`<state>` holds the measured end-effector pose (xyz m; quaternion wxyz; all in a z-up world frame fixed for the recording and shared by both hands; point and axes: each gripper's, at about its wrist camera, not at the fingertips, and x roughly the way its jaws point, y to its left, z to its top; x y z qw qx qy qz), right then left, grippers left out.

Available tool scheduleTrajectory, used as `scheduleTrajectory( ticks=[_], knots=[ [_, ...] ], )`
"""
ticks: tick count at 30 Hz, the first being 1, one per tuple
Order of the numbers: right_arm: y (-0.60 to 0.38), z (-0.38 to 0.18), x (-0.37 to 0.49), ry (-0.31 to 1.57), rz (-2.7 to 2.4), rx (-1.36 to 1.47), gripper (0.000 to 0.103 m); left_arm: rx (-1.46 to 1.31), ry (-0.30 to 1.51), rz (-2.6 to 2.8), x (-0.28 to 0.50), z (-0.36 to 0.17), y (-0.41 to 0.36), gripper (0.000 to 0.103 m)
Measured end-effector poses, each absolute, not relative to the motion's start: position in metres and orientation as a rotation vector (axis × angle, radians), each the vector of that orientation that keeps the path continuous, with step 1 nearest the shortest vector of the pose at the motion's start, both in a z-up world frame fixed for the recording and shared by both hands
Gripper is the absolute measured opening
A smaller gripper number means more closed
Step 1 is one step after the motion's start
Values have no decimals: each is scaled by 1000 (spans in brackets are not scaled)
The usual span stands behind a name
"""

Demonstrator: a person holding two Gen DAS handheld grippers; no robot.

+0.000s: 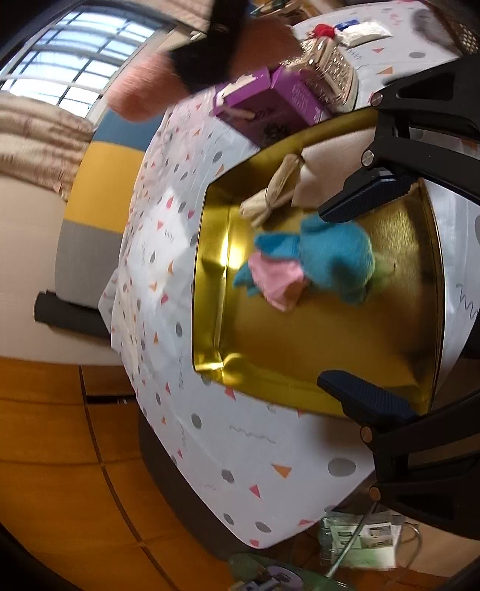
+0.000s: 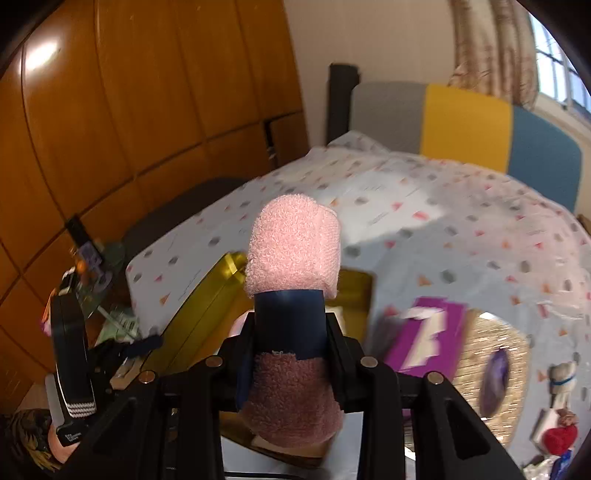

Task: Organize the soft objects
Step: 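Lower the pink sock into the gold tray and open the right gripper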

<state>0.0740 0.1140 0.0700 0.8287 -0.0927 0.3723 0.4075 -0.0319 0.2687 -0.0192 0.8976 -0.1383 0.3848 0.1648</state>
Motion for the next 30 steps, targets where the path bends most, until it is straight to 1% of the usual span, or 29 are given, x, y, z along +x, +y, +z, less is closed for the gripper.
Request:
scheduleTrajectory(
  ticks=[5,8,9,11,13,19,30],
  knots=[
    [151,30,80,896,891,-213,34,-310,799,385,-38,-21,285,83],
    [170,5,86,945,857,-242,40,-306,792,397,-40,-20,288,83],
    [172,-1,87,958,851,-256,45,-304,804,400,-39,-21,289,83],
    [176,-11,88,945,840,-282,53,-302,807,396,-39,-20,290,83],
    [179,-17,90,951,847,-272,70,-291,792,403,-43,-18,290,83],
    [171,-11,80,916,862,-248,71,-309,790,413,-46,-18,296,83],
    [102,38,39,714,825,-259,71,-266,771,330,-38,-8,267,83]
  ],
)
